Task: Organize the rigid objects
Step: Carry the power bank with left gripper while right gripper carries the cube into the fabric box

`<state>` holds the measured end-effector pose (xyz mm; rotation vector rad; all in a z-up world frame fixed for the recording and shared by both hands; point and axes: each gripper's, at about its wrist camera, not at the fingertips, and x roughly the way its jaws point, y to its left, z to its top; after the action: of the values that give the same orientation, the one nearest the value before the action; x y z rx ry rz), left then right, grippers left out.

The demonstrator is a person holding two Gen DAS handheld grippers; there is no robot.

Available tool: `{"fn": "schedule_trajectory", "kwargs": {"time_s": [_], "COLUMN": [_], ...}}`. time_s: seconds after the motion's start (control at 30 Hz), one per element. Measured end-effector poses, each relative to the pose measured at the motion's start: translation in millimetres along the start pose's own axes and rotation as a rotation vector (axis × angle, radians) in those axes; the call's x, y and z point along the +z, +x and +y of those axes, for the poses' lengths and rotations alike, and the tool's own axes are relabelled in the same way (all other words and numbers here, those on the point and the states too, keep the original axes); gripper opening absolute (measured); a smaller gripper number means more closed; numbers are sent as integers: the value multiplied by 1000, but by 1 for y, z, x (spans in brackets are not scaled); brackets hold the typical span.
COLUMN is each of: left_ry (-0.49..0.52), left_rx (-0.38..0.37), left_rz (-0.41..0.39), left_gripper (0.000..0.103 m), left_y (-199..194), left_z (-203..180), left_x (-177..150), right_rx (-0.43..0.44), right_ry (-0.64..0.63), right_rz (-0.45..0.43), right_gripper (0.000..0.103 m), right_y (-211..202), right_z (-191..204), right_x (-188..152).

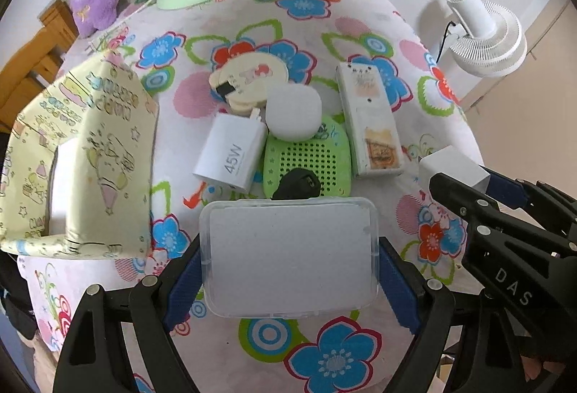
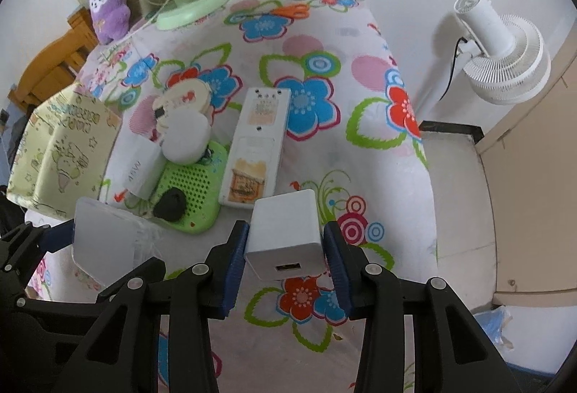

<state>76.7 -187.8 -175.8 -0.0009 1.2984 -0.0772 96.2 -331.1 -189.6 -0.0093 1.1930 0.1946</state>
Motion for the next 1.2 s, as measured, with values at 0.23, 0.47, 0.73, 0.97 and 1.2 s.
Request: {"fn": "schedule_trajectory", "kwargs": {"time_s": [0.23, 0.47, 0.73, 0.97, 1.2], "left_ry": [-2, -15, -32, -52, -58], "left_rx": [11, 8, 14, 19, 9], "left_rz": [-47, -96, -147, -180, -205], "left_gripper": [89, 89, 89, 89, 89], "left_y": [-25, -50, -75, -93, -103], "left_z": [0, 0, -1, 5, 21], "left_x": [7, 14, 21, 24, 26], "right_rx": [6, 5, 17, 40, 36], "right_ry": [-2, -19, -41, -57, -70], "right_rz": [-40, -87, -131, -164, -189], "right_gripper": [45, 45, 45, 45, 45], "right_y": [-24, -52, -76, -91, -100], "right_z": [3, 6, 7, 15, 33], "right_x": [12, 23, 35, 46, 53]}}
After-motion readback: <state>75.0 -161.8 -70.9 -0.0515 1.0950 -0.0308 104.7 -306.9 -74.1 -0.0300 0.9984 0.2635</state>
